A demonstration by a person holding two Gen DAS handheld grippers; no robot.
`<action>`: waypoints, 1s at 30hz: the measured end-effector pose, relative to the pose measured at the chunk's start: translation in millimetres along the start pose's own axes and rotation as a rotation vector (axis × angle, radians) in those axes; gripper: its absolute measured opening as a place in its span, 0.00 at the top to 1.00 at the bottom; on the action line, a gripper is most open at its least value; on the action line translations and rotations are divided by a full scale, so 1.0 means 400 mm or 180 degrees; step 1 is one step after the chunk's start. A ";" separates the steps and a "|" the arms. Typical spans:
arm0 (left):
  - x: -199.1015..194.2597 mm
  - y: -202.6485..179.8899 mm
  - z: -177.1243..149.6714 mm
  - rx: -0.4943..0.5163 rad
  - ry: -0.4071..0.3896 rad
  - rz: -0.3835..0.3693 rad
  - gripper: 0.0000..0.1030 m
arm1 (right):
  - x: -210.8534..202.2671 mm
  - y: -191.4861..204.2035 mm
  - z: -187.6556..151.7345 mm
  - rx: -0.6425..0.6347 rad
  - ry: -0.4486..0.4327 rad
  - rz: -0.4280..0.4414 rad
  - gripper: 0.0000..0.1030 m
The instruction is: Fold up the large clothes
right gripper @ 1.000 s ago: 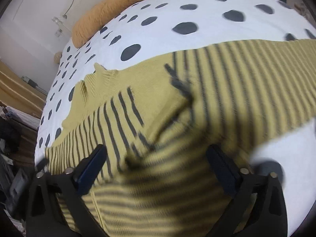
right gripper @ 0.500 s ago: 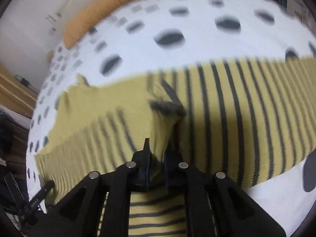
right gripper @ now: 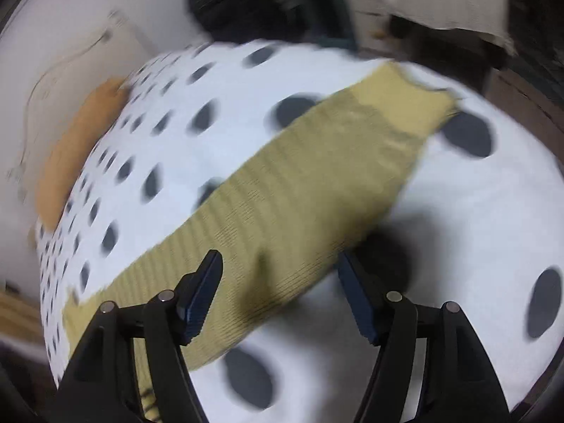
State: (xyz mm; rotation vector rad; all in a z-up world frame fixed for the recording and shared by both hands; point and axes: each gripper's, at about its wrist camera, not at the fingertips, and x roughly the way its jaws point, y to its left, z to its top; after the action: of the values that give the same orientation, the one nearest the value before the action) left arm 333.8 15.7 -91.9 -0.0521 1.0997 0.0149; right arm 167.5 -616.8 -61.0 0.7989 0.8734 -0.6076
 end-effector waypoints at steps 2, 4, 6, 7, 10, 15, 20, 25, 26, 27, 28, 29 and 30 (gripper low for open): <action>0.000 -0.002 0.000 0.0004 -0.0003 0.0026 0.00 | 0.015 -0.067 0.053 0.0156 -0.0057 -0.0249 0.34; 0.001 -0.003 -0.001 0.0010 -0.0007 0.0033 0.00 | 0.032 -0.123 0.090 0.0357 -0.0129 -0.0384 0.34; 0.002 -0.003 -0.002 0.0010 -0.0015 0.0030 0.00 | 0.057 -0.176 0.122 0.0590 -0.0156 -0.0194 0.32; 0.002 -0.004 -0.003 0.0018 -0.0019 0.0031 0.00 | 0.067 -0.181 0.130 0.0643 -0.0177 -0.0091 0.32; 0.004 -0.002 -0.004 0.0012 -0.0027 0.0017 0.00 | 0.073 -0.160 0.147 0.0662 -0.0342 0.0456 0.90; -0.004 0.004 -0.008 -0.0022 -0.0078 -0.0038 0.00 | 0.024 -0.007 0.117 0.0584 -0.0237 0.1641 0.90; -0.066 0.053 -0.002 -0.0276 -0.0166 -0.0498 0.01 | 0.002 0.314 -0.055 0.0083 0.0370 0.2535 0.90; -0.107 0.150 0.003 -0.0724 -0.0136 -0.1042 0.01 | 0.036 0.665 -0.382 -0.0401 0.1333 0.3138 0.90; -0.107 0.165 0.002 -0.0786 -0.0121 -0.1107 0.01 | 0.052 0.720 -0.456 -0.0474 0.1511 0.3174 0.90; -0.105 0.174 0.001 -0.0812 -0.0096 -0.1142 0.01 | 0.073 0.772 -0.536 -0.0563 0.1705 0.3148 0.90; -0.103 0.181 0.000 -0.0818 -0.0060 -0.1181 0.01 | 0.096 0.808 -0.592 -0.0627 0.1844 0.3123 0.90; -0.104 0.184 0.000 -0.0815 -0.0056 -0.1199 0.01 | 0.119 0.841 -0.655 -0.0715 0.2001 0.3067 0.90; -0.105 0.185 -0.001 -0.0822 -0.0053 -0.1217 0.01 | 0.154 0.874 -0.728 -0.0851 0.2196 0.2927 0.89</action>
State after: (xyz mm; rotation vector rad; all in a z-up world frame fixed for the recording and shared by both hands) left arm 311.6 90.2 -57.1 -0.4920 1.0515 -0.1854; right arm 334.4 -191.2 -104.7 1.0644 1.0451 0.6225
